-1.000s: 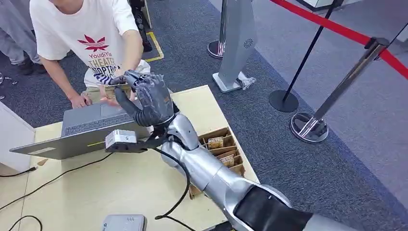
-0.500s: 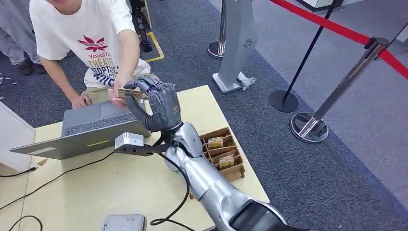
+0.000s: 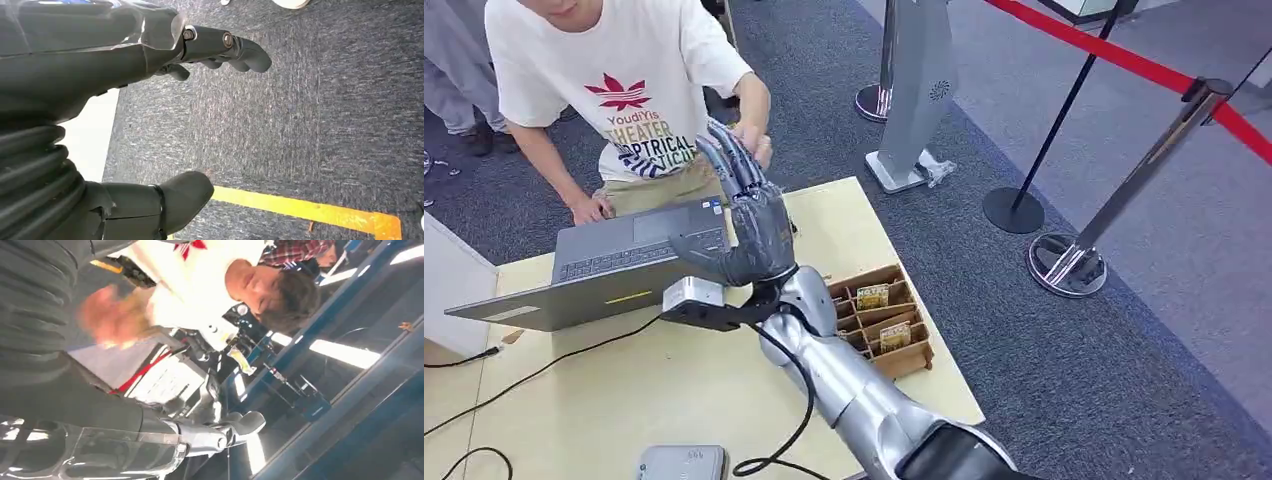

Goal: Pass the card to the sensor for recognition and then transmit it.

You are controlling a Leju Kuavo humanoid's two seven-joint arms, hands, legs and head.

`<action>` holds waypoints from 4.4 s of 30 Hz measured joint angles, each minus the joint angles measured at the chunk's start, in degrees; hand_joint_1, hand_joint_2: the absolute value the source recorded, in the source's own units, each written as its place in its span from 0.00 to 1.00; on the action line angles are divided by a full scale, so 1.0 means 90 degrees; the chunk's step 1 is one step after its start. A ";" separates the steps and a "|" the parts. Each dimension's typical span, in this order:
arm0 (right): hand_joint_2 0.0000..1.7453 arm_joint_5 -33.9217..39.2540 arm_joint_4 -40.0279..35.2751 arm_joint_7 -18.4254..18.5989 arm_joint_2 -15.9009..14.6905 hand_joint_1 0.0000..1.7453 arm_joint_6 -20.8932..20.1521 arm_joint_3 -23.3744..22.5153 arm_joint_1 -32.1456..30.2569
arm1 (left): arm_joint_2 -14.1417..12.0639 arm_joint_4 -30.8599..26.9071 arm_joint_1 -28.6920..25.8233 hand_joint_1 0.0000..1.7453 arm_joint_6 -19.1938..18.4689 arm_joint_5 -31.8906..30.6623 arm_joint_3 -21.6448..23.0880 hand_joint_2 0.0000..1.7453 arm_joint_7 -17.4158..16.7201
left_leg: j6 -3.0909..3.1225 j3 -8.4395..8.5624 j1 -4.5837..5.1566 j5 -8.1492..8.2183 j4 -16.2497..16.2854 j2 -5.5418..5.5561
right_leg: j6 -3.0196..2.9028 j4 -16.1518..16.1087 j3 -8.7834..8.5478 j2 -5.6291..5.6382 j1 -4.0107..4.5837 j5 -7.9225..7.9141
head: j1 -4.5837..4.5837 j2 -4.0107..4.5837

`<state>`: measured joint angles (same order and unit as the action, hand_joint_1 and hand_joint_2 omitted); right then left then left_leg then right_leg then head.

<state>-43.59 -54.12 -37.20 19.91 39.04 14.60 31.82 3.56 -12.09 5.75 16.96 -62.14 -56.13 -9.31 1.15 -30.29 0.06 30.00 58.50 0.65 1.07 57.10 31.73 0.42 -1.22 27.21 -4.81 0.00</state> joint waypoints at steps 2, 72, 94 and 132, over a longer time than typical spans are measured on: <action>1.00 0.0361 -0.0082 0.0138 -0.0019 0.00 0.0002 0.0172 -0.0038 | 0.0000 0.0000 -0.0022 0.00 0.0002 0.0046 -0.0017 1.00 0.0041 | 0.0000 0.0001 0.0000 0.0000 0.0000 -0.0001 | 0.0000 0.0000 0.0001 0.0001 0.0000 0.0000 | 0.0002 0.0000; 1.00 -0.2068 -0.2943 0.3121 -0.3512 0.54 -0.0010 0.2026 -0.2593 | 0.0053 -0.0002 -0.0291 0.00 -0.0010 0.0369 -0.0719 1.00 0.0323 | 0.0005 -0.0003 0.0003 0.0008 0.0000 0.0000 | 0.0005 -0.0010 0.0002 -0.0004 -0.0001 0.0004 | 0.0000 0.0000; 1.00 -0.2369 -0.2611 0.3354 -0.3611 0.41 -0.0245 0.2181 -0.2411 | 0.0056 -0.0002 -0.0295 0.00 0.0002 0.0372 -0.0753 1.00 0.0323 | 0.0005 -0.0004 0.0003 0.0008 0.0000 0.0001 | 0.0006 -0.0010 0.0001 -0.0005 -0.0001 0.0004 | 0.0002 0.0000; 1.00 -0.2479 -0.1622 0.3565 -0.3655 0.45 -0.0226 0.1698 -0.2247 | 0.0056 -0.0002 -0.0295 0.00 0.0058 0.0219 -0.0755 1.00 0.0374 | 0.0005 -0.0003 0.0003 0.0008 0.0001 0.0000 | 0.0006 -0.0010 0.0002 -0.0004 -0.0001 0.0004 | 0.0002 0.0000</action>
<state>-65.90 -68.72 -5.11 -12.98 37.00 29.88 11.60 4.07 -12.11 3.10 17.49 -60.17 -62.93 -5.94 1.20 -30.32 0.08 30.07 58.50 0.65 1.12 57.01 31.75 0.39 -1.23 27.24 -4.79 0.00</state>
